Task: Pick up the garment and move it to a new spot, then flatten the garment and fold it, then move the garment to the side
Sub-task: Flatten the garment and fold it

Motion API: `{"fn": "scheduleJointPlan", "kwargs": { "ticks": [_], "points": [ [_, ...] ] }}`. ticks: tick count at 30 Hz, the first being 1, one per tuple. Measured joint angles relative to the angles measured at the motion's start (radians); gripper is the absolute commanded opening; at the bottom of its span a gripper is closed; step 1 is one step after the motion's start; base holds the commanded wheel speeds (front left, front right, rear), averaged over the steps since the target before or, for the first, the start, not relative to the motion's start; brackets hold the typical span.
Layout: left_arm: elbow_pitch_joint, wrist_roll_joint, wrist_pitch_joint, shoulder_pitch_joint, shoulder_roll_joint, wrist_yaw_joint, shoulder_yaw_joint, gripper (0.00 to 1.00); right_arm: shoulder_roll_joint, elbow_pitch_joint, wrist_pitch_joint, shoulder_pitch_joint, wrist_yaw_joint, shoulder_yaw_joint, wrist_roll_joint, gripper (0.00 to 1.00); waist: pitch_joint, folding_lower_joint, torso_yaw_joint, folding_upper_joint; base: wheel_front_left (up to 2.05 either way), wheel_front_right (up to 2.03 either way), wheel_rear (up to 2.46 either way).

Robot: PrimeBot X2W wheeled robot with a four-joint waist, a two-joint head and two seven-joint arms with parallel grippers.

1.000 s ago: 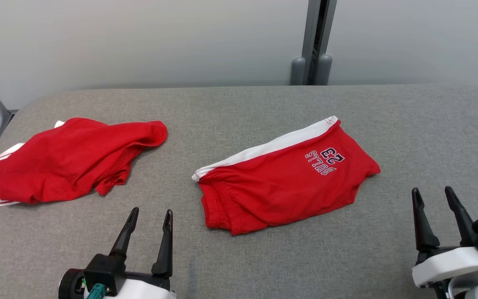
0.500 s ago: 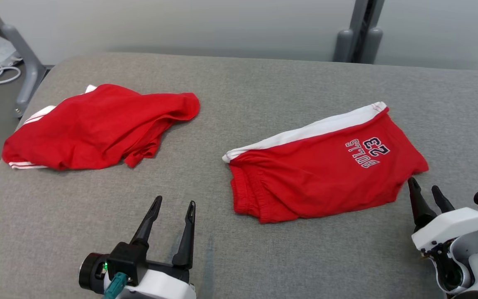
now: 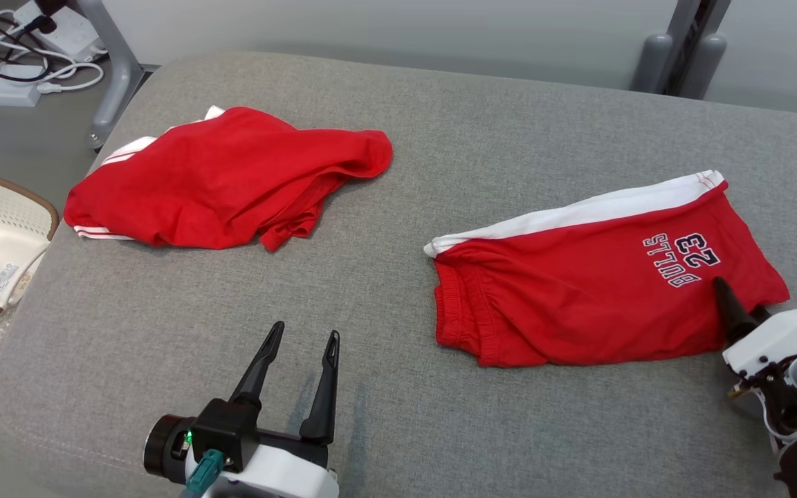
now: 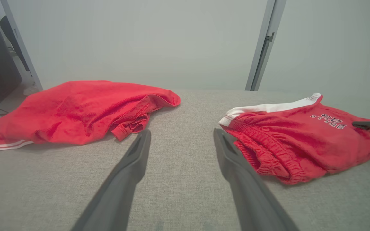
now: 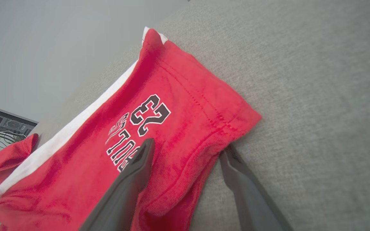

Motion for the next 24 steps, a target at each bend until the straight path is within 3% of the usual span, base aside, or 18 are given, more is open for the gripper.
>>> {"fn": "scheduleJointPlan", "kwargs": {
  "ticks": [13,14,15,24],
  "points": [
    [0.004,-0.015,0.000,-0.025,0.000,0.005,-0.019,1.00,-0.035,0.089,0.023,-0.110,0.000,0.041,0.038,1.00,0.039,0.0000,0.021,0.0000,0.00,0.00,0.00],
    [0.005,-0.015,0.000,-0.026,0.000,0.004,-0.020,1.00,-0.037,0.090,0.025,-0.115,0.000,0.046,0.047,0.32,0.039,0.0000,0.021,0.0000,0.00,0.00,0.00],
    [0.005,-0.015,0.000,-0.027,0.000,0.004,-0.021,1.00,-0.040,0.089,0.023,-0.117,0.000,0.052,0.051,0.00,0.040,0.0000,0.022,0.0000,0.00,0.00,0.00],
    [0.010,-0.016,0.000,-0.032,0.000,0.000,-0.021,1.00,-0.055,0.081,-0.016,-0.114,0.000,0.108,0.098,0.00,0.036,-0.0001,0.025,0.0000,0.00,0.00,0.00]
  ]
}}
